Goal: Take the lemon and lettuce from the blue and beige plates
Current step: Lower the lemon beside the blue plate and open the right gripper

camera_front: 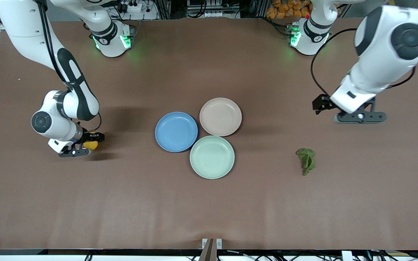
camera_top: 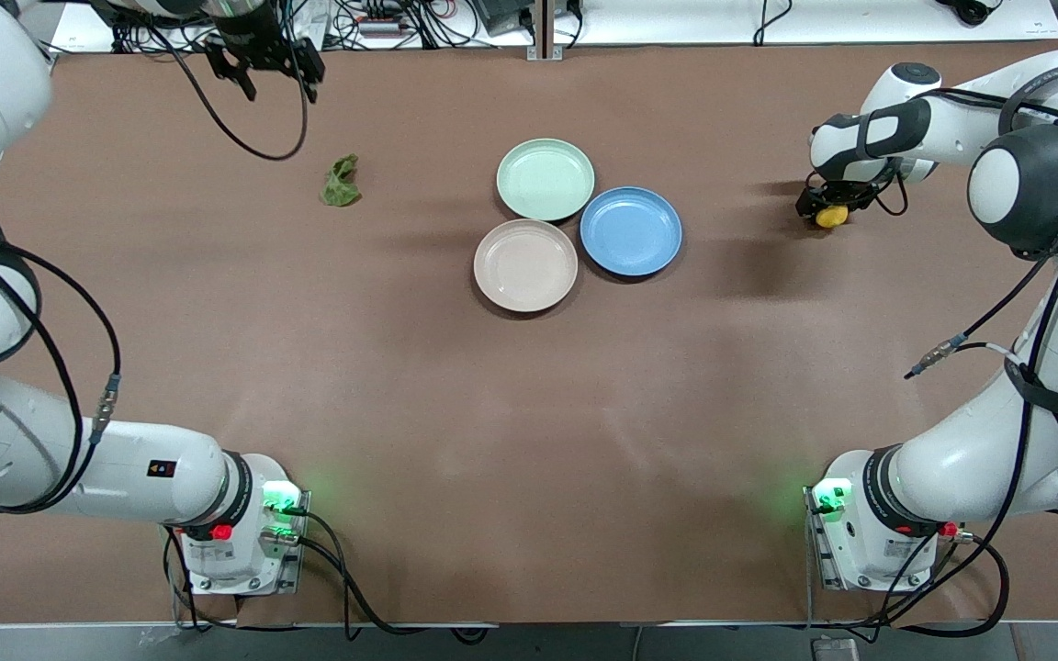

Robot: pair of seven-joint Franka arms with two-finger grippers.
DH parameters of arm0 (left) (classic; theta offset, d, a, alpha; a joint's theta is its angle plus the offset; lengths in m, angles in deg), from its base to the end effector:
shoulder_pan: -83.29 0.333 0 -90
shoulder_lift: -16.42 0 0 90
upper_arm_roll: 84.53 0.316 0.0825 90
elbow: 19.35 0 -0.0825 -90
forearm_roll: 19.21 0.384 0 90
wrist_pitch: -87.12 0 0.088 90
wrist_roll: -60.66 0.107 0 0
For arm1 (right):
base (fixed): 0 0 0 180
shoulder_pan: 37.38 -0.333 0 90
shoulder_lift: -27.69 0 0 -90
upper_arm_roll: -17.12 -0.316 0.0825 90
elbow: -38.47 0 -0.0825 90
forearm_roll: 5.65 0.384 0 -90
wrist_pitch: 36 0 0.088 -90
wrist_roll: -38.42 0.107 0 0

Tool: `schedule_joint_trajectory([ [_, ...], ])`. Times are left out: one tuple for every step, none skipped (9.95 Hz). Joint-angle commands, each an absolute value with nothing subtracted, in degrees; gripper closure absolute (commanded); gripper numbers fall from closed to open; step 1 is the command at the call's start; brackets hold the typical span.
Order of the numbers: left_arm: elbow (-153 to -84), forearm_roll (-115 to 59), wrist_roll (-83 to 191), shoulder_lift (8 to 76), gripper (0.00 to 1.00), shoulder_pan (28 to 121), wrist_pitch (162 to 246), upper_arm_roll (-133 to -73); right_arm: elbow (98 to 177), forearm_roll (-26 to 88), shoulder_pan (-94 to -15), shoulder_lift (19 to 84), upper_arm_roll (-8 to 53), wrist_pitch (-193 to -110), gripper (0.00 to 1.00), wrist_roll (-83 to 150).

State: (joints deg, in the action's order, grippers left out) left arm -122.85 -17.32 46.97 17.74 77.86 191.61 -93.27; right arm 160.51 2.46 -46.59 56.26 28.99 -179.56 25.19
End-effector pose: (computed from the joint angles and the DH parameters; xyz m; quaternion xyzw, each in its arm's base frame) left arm 0.5529 -0.1361 0.5212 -0.9999 0.0083 -0.0008 0.0144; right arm 0.5591 -0.0297 0.1659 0.9976 0.0424 -0.0547 0.0035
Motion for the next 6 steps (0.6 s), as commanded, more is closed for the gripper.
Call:
schedule_joint_trajectory([
  [-117.71, -18.86, 47.03, 17.92, 0.0, 77.49, 186.81, -92.35, 159.67, 4.63, -46.35, 57.05, 28.37, -180.15, 0.45, 24.79],
  [-114.91, -18.68, 47.12, 17.92, 0.0, 77.49, 184.01, -92.26, 159.32, 4.63, -46.35, 57.05, 28.37, -180.06, 0.24, 24.97],
  [-110.53, -17.98, 47.82, 19.13, 0.0, 77.49, 180.76, -92.26, 158.71, 4.63, -46.35, 57.05, 28.37, -179.54, 0.0, 25.06],
  [-108.92, -17.54, 47.74, 19.23, 0.0, 77.49, 180.12, -92.35, 158.44, 4.54, -46.35, 56.96, 28.37, -179.27, 0.0, 24.88],
  [-107.86, -18.23, 47.82, 18.97, 0.0, 77.58, 178.54, -92.44, 158.09, 4.54, -46.35, 56.87, 28.37, -179.27, 0.0, 24.97],
  [-105.59, -18.67, 47.91, 19.06, 0.0, 77.84, 175.83, -92.44, 156.96, 4.54, -46.35, 56.44, 28.37, -177.18, 0.0, 24.88],
])
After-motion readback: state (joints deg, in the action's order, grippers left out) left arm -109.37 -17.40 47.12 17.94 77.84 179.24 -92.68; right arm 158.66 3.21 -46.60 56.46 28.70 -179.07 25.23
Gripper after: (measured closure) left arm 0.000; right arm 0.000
